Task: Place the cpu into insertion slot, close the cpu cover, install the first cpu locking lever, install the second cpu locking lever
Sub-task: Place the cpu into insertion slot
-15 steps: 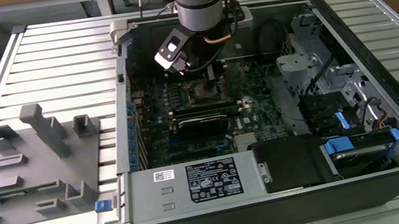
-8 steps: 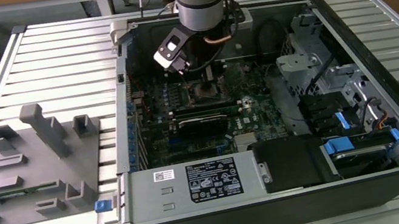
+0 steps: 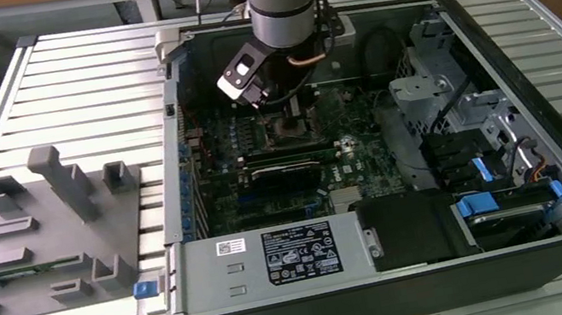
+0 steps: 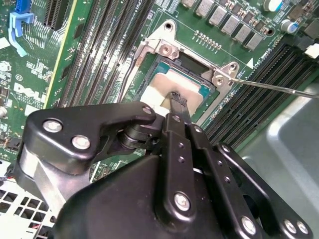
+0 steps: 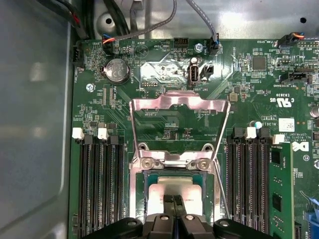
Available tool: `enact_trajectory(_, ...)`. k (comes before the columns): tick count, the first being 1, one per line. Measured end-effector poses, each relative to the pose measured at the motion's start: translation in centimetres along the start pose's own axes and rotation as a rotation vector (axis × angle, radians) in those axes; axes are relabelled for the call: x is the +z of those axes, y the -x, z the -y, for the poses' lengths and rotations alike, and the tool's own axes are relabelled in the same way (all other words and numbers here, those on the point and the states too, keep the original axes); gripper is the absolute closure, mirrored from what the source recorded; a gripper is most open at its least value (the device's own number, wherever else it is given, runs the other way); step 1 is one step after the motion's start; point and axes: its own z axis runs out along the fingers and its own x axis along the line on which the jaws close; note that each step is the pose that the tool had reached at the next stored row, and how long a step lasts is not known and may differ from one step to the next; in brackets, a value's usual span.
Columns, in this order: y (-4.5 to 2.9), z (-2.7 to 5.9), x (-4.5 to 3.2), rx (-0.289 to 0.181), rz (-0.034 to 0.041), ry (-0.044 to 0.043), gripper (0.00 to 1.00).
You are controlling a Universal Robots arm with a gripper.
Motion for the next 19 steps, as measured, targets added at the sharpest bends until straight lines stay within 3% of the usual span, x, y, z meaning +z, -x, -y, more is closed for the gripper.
enact_trajectory(13, 0.03, 0.03, 0.23, 0.000, 0.0007, -0.0003, 0.89)
enact_trajectory(16, -0.05, -0.04, -0.12, 0.000, -0.0029, 0.0019, 0.89)
enact_trajectory(19, -0.03, -0.06, -0.97, 0.000, -0.0006, 0.0005, 0.89)
